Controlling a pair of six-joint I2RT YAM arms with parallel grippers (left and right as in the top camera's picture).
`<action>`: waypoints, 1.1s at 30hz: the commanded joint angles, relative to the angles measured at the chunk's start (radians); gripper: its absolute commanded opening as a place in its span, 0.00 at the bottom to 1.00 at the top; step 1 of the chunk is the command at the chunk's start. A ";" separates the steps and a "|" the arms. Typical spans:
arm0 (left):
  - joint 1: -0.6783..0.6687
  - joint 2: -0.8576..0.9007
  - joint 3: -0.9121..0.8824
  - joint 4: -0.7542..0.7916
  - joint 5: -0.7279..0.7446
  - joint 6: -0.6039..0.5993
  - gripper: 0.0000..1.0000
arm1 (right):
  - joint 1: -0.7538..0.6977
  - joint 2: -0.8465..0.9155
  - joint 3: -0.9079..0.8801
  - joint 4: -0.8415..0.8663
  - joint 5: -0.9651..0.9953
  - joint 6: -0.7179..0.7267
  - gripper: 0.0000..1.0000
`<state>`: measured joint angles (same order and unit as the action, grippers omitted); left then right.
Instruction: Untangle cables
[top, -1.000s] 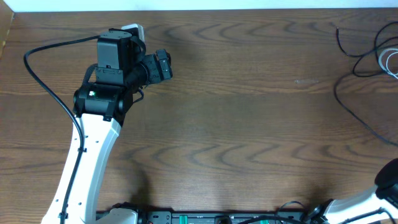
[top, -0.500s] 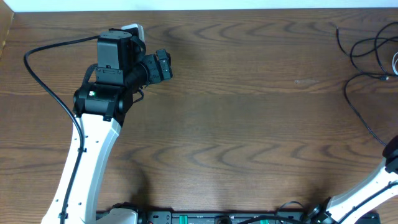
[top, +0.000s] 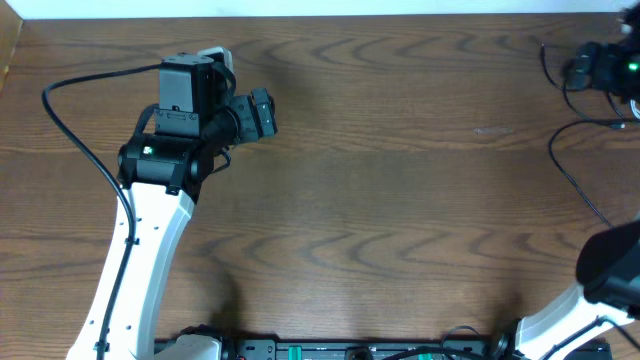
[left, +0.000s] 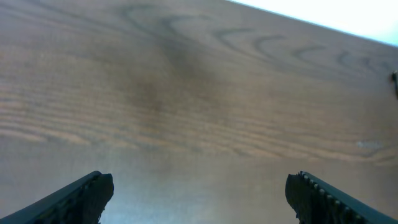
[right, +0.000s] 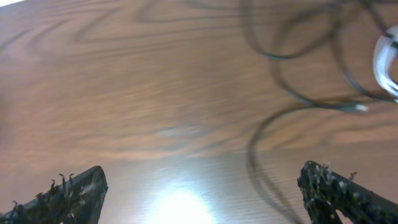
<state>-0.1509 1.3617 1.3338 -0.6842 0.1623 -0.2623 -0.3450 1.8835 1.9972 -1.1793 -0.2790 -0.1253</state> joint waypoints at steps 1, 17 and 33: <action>0.003 0.004 0.013 -0.021 0.009 -0.002 0.95 | 0.086 -0.071 0.011 -0.037 -0.039 -0.051 0.96; 0.003 0.004 0.013 -0.023 0.009 -0.002 0.95 | 0.288 -0.315 0.011 -0.146 -0.019 0.042 0.99; 0.003 0.004 0.013 -0.023 0.009 -0.002 0.95 | 0.287 -0.402 0.011 -0.252 -0.012 -0.011 0.99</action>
<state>-0.1509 1.3617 1.3338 -0.7063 0.1623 -0.2619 -0.0612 1.4857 1.9999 -1.4242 -0.2928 -0.0929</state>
